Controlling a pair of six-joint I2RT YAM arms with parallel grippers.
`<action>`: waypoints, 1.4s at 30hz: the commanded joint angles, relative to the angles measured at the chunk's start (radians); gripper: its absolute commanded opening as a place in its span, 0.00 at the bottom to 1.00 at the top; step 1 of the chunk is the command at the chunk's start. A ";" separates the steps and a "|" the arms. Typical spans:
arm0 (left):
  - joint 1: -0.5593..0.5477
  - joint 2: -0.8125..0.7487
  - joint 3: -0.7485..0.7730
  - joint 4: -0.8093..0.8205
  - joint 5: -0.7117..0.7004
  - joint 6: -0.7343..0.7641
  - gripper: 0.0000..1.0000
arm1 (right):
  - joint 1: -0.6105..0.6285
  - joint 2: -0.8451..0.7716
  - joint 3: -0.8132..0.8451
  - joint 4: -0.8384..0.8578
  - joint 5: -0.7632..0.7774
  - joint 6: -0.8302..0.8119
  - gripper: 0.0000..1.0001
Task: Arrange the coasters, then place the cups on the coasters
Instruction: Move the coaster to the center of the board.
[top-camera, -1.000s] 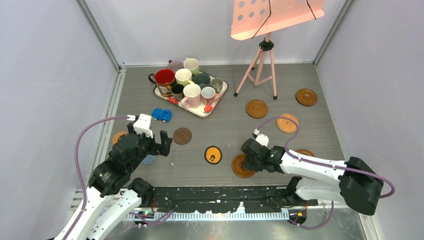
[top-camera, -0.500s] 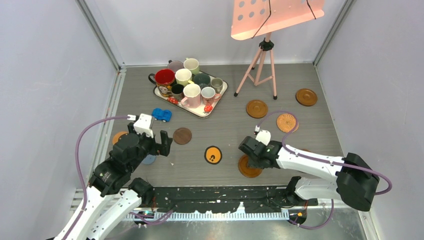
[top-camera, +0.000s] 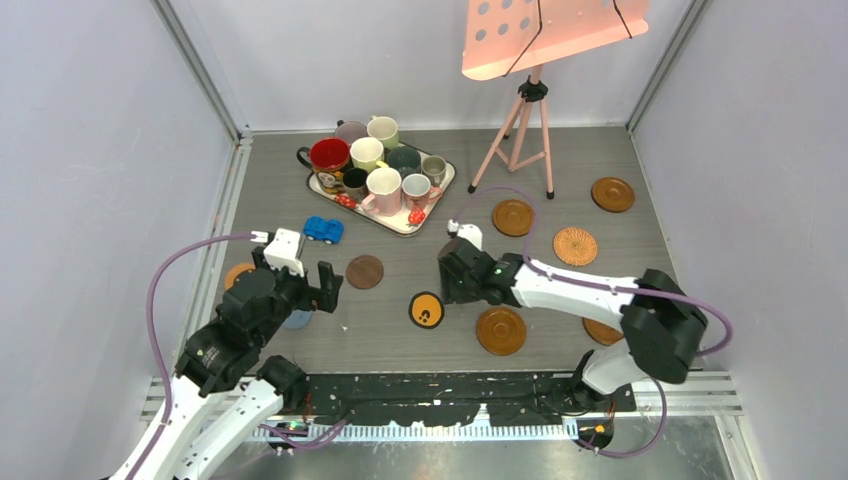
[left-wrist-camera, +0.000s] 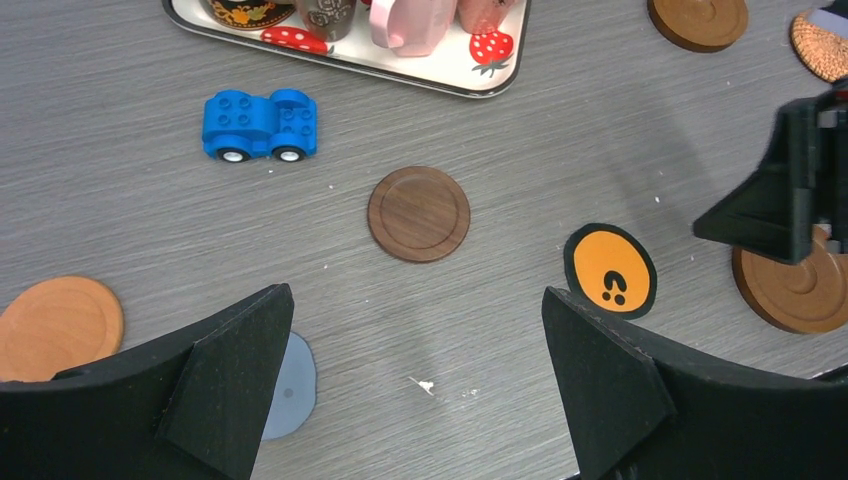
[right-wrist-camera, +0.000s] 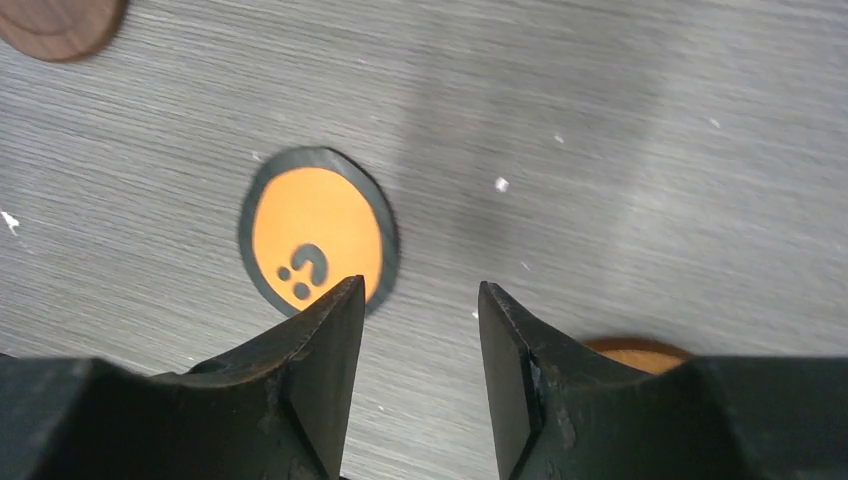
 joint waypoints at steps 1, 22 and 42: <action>-0.002 -0.024 0.018 0.012 -0.049 0.005 0.99 | -0.001 0.108 0.140 0.091 -0.049 -0.106 0.54; -0.001 -0.090 0.013 0.012 -0.195 0.010 0.98 | 0.005 0.407 0.333 0.015 -0.096 -0.126 0.61; 0.000 -0.089 0.012 0.009 -0.244 0.005 0.99 | 0.109 0.445 0.349 -0.223 0.040 -0.160 0.56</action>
